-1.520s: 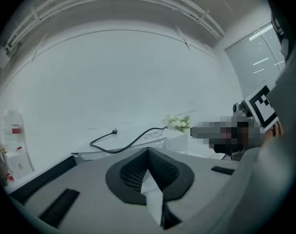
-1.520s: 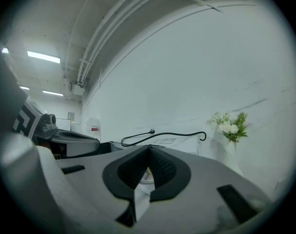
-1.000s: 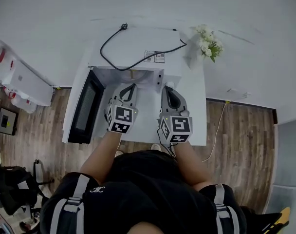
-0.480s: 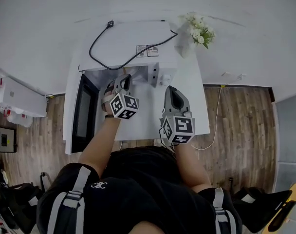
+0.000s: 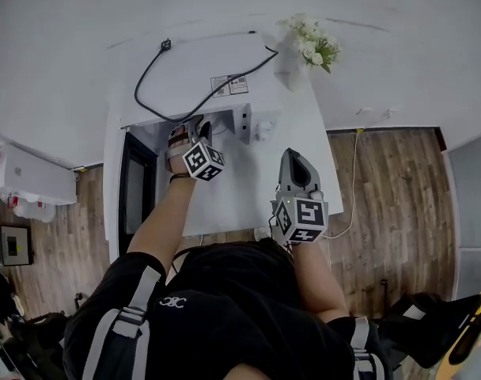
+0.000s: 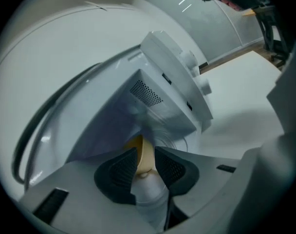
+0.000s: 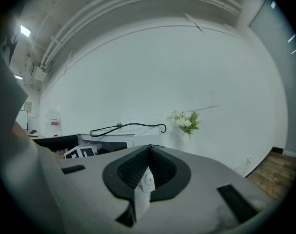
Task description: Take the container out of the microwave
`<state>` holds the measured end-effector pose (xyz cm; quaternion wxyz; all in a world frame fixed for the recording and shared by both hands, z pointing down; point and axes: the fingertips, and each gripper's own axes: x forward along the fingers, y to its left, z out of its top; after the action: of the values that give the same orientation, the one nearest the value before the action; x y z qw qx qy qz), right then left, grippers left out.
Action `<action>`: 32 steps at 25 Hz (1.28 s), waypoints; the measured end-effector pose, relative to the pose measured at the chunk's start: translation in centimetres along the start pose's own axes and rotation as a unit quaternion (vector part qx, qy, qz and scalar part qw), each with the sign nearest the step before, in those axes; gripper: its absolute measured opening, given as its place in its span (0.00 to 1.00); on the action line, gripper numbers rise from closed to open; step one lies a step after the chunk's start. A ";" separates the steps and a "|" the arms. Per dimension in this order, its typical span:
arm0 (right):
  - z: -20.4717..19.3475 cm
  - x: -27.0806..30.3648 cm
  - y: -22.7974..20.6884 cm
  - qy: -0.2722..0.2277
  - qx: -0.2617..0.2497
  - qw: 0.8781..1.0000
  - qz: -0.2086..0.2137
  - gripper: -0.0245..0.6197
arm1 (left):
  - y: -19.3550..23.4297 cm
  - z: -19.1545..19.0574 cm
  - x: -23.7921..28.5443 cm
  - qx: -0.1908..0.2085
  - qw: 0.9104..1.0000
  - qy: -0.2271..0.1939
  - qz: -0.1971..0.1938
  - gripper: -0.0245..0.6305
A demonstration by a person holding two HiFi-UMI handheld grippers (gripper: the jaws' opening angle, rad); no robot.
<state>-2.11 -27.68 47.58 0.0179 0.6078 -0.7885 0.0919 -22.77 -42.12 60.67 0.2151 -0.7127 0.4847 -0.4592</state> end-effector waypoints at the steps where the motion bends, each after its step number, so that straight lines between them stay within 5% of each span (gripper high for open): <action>1: -0.1 -0.2 -0.4 0.001 -0.001 1.000 -0.003 0.04 | -0.3 -0.3 0.6 0.008 1.000 0.008 -0.003 0.21; 13: -0.9 -1.5 -3.2 0.027 -0.017 0.999 -0.023 0.04 | -0.2 -3.3 6.1 0.063 0.996 0.069 -0.010 0.24; 22: -1.7 -1.8 -4.4 0.043 -0.029 0.998 -0.026 0.04 | 0.2 -5.1 8.5 0.053 0.992 0.110 -0.025 0.24; 32: -2.0 -0.9 -3.6 0.044 -0.023 0.999 -0.003 0.04 | -0.2 -4.5 7.5 0.070 0.989 0.119 -0.048 0.12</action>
<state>1.43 -27.38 49.89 0.0671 0.6050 -0.7870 0.1005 -25.73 -48.02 66.35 0.1830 -0.6588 0.4385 -0.5832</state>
